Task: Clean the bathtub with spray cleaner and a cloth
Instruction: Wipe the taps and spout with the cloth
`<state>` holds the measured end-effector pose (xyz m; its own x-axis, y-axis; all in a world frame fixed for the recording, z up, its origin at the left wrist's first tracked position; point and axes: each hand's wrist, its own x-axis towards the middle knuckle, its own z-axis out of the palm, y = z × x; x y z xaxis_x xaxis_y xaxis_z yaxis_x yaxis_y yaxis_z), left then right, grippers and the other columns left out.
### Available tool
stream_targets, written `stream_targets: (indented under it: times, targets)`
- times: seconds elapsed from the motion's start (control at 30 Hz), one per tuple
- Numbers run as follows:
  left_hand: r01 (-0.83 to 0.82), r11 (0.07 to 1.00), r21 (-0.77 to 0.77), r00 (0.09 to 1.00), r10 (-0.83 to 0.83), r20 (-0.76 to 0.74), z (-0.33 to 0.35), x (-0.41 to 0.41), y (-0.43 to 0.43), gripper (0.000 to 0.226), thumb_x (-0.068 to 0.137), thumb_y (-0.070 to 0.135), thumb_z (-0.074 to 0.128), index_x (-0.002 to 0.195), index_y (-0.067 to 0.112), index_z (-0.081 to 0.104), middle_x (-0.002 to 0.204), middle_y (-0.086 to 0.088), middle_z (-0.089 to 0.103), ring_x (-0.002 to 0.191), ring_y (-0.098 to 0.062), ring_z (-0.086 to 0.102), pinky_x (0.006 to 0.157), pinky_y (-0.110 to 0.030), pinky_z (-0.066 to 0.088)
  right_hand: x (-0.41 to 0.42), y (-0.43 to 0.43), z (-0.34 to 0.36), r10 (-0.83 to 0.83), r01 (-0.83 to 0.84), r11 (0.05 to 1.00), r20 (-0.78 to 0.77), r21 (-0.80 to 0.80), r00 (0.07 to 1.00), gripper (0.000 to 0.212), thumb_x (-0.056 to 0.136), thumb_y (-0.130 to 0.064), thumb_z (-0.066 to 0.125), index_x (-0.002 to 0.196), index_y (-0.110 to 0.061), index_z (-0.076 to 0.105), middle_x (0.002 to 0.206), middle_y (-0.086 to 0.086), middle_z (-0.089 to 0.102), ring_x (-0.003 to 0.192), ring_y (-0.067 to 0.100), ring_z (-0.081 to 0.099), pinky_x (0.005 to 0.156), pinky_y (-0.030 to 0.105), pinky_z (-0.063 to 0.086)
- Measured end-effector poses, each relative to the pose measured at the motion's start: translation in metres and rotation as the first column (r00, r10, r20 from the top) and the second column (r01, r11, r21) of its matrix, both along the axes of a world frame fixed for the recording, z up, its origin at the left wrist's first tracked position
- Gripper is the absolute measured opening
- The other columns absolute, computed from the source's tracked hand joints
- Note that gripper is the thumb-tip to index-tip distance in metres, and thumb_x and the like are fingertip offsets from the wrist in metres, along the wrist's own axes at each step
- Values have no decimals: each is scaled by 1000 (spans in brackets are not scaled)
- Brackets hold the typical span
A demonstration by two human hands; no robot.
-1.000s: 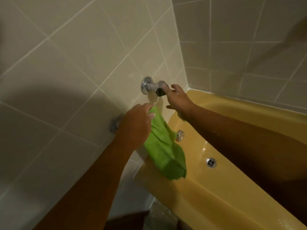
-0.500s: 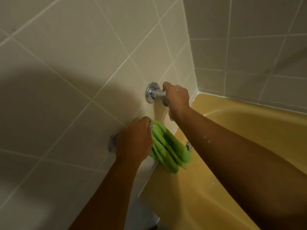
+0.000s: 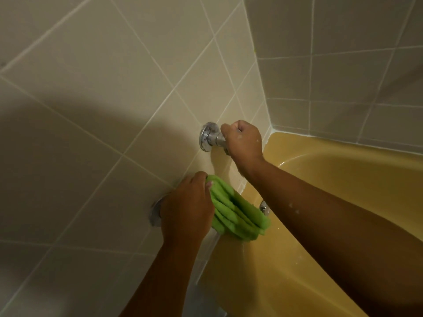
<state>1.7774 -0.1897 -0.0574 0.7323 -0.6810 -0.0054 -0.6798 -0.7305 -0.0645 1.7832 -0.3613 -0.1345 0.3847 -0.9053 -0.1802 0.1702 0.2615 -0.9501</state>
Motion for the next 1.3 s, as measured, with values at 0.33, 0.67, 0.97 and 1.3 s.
stream_targets:
  times: [0.33,0.67,0.97,1.3]
  targets:
    - [83,993,-83,995,-87,-50,-14,11,3,33,109,41,33,125,25,57,101,6,59,82,-13,52,70,-34,36,0,-3,-7,4,-6,987,-15,-162,1000,28,71,-31,64,66,-8,48,64,7,51,62,25,53,58,41,49]
    - [71,997,-36,995,-73,-70,-10,9,1,35,111,42,29,130,26,54,111,3,61,87,-19,55,72,-35,33,-32,-33,-10,21,-271,-14,-271,-962,962,16,88,-19,67,77,-15,56,93,11,57,84,31,51,79,45,43]
    - [84,994,-64,992,-89,-88,-11,11,2,34,110,41,31,127,23,56,108,1,62,95,-25,62,73,-37,41,-31,-9,23,363,-342,873,4,348,932,51,83,-34,76,126,-21,55,128,13,61,109,29,66,83,40,58]
    - [90,993,-80,996,-89,11,-17,10,3,32,110,42,33,123,26,58,106,4,63,88,-19,60,69,-33,35,-38,-33,-10,-149,-551,-56,-539,-832,829,39,89,-8,66,127,-2,62,103,19,61,81,35,56,66,44,49]
